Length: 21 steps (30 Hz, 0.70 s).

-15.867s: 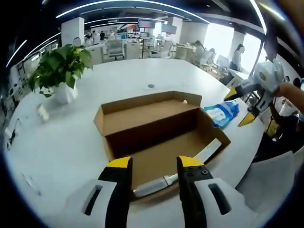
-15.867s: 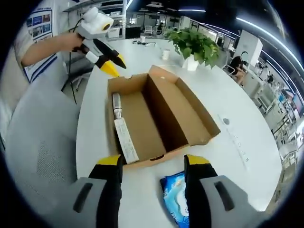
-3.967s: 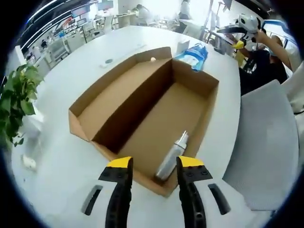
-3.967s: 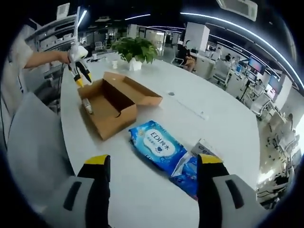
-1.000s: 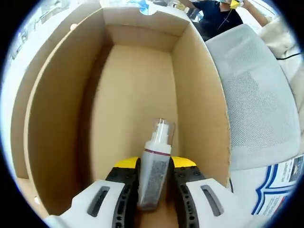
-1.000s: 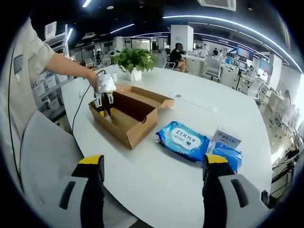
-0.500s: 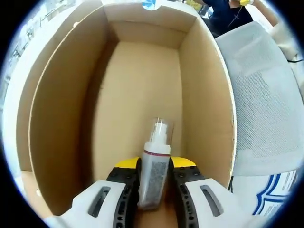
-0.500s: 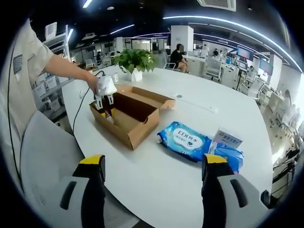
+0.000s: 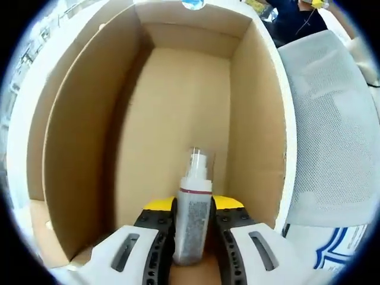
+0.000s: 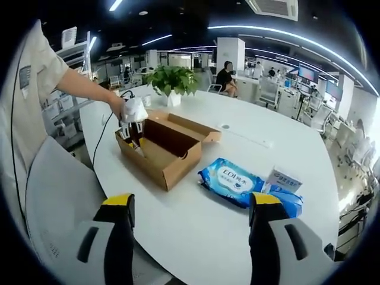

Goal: Operate the shoe box by opening the lid, removing the specified soft item, and placing it in the target area until the item is outside and the box remains undamaged.

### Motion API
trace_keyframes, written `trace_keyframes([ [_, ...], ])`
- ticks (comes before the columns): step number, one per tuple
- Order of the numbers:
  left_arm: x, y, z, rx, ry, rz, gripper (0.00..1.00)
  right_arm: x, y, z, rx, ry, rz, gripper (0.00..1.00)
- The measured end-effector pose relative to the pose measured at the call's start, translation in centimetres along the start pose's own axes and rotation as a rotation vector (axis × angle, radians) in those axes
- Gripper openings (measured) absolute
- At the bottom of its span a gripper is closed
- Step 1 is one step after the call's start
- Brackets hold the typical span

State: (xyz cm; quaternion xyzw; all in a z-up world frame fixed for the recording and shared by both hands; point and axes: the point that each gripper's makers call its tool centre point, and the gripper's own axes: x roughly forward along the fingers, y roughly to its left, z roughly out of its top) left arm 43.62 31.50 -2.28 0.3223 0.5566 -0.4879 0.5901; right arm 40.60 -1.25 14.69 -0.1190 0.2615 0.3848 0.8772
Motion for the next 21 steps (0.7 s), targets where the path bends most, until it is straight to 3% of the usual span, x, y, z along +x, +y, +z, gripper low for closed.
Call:
trace_keyframes([
  [8,-2.5,-0.3,1.9,-0.036,-0.116,0.030,0.20,0.1,0.7,0.6,-0.041,-0.022,0.018,0.70],
  [21,-5.5,-2.0,3.7,-0.049,-0.235,0.061,0.20,0.4,2.6,1.9,-0.101,-0.076,0.069,0.62],
])
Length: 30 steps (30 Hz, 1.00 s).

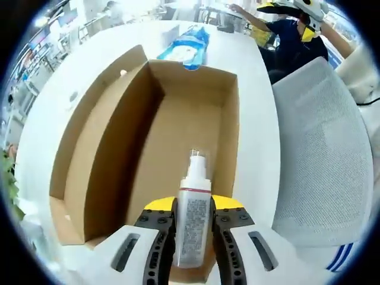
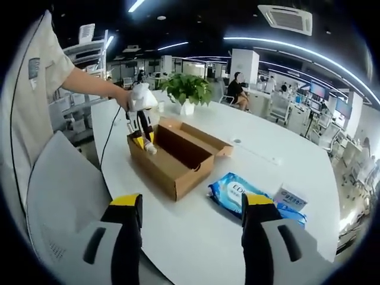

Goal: Operate the shoe box by opening the lid, removing the specified soft item, and placing it in the target area until the item is outside and the box remains undamaged.

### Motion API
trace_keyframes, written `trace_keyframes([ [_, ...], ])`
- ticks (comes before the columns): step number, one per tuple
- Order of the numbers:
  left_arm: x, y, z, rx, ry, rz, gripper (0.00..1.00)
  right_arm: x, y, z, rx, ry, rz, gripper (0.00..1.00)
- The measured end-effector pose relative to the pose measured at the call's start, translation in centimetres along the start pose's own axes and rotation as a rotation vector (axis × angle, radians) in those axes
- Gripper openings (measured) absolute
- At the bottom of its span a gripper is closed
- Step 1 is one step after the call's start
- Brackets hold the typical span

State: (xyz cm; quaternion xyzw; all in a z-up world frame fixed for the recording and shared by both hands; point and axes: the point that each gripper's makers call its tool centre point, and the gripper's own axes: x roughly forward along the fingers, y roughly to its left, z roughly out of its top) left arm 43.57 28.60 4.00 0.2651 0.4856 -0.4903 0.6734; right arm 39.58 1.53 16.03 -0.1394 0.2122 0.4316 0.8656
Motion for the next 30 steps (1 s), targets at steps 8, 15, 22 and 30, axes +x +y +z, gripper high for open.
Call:
trace_keyframes([
  [8,-1.9,-1.3,1.6,-0.001,-0.071,0.003,0.20,0.7,1.0,1.0,-0.013,-0.032,0.042,0.57],
  [15,-3.1,-2.4,2.6,0.025,-0.117,0.015,0.20,1.4,2.2,2.3,-0.045,-0.054,0.082,0.54],
  [22,-4.1,-3.7,3.7,0.052,-0.159,0.013,0.20,2.4,3.6,3.1,-0.070,-0.064,0.131,0.51],
  [30,-5.0,-5.8,4.8,0.082,-0.200,-0.002,0.20,3.4,5.3,4.1,-0.097,-0.080,0.187,0.44],
])
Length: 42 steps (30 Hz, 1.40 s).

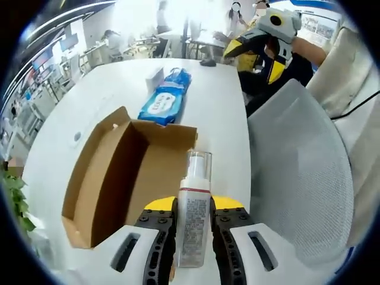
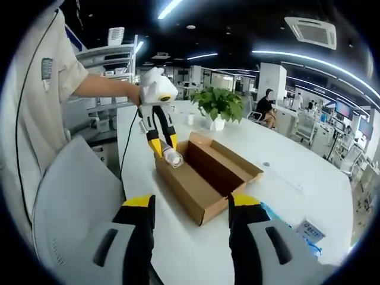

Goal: Operate the shoe box by opening the lid, removing the specified soft item, and placing it in the target area until the item is outside and the box remains undamaged.

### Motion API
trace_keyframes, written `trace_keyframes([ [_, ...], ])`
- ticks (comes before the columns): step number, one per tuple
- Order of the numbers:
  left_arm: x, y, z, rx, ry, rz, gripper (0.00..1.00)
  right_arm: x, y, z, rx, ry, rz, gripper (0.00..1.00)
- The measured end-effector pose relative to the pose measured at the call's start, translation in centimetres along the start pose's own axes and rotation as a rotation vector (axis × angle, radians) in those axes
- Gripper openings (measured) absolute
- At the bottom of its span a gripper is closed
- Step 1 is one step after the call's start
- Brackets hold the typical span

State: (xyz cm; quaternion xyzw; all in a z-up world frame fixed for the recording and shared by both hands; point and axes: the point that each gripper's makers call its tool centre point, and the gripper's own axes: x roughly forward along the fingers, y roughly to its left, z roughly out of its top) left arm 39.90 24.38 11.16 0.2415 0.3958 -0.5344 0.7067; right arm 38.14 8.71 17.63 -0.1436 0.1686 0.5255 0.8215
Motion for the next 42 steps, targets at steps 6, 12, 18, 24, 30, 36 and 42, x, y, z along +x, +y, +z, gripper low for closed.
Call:
trace_keyframes([
  [6,-0.2,-1.3,0.4,0.014,-0.015,-0.020,0.20,0.8,0.8,0.5,-0.015,-0.009,0.033,0.41],
  [12,0.0,-2.3,1.0,0.043,-0.021,-0.040,0.20,1.7,1.6,1.3,-0.028,-0.029,0.065,0.36],
  [18,0.2,-3.3,2.1,0.065,-0.046,-0.074,0.20,2.2,2.3,1.6,-0.044,-0.035,0.091,0.33],
  [24,0.6,-5.1,3.4,0.065,-0.064,-0.156,0.20,2.9,3.2,1.7,-0.059,-0.033,0.132,0.29],
  [30,0.7,-6.3,4.5,0.064,-0.082,-0.213,0.20,3.2,4.5,1.7,-0.056,-0.032,0.183,0.28],
  [36,0.7,-7.8,6.0,0.093,-0.117,-0.275,0.20,3.5,5.4,1.4,-0.079,-0.019,0.217,0.25],
  [42,0.8,-8.6,6.9,0.122,-0.140,-0.318,0.20,3.7,6.1,1.4,-0.109,-0.011,0.242,0.21],
])
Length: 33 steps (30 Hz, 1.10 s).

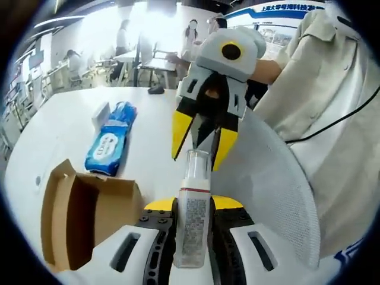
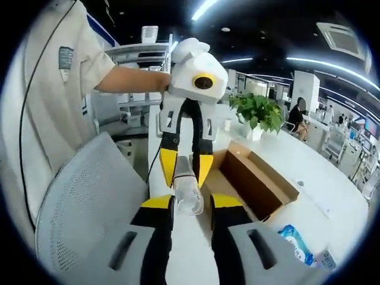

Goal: Operate the shoe box by opening the lid, removing the specified soft item, and placing it in the target area until the item is outside and the box remains undamaged.

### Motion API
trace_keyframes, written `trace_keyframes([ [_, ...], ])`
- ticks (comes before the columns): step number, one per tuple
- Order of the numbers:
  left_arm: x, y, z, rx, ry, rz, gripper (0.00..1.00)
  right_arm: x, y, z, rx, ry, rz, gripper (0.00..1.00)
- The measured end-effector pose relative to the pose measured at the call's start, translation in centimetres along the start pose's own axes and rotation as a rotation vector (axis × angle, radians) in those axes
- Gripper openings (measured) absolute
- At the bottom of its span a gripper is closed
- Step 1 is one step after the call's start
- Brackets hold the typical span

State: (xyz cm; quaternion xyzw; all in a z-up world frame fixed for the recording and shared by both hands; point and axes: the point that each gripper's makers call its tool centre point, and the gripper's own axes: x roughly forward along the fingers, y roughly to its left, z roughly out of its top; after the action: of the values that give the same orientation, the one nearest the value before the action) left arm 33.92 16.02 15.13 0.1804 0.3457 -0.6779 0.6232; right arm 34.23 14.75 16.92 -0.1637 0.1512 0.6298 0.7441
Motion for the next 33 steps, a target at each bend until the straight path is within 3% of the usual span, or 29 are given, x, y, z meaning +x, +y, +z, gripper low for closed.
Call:
trace_keyframes([
  [13,0.6,-0.5,1.2,0.073,-0.039,-0.078,0.20,-0.3,0.6,-0.2,-0.044,0.013,0.016,0.18],
  [22,1.3,0.1,1.4,0.121,-0.041,-0.086,0.21,-0.7,0.2,0.8,-0.042,-0.014,-0.022,0.17],
  [33,2.1,0.2,1.3,0.103,-0.020,-0.088,0.21,-0.7,0.0,-0.1,-0.026,0.054,-0.023,0.16],
])
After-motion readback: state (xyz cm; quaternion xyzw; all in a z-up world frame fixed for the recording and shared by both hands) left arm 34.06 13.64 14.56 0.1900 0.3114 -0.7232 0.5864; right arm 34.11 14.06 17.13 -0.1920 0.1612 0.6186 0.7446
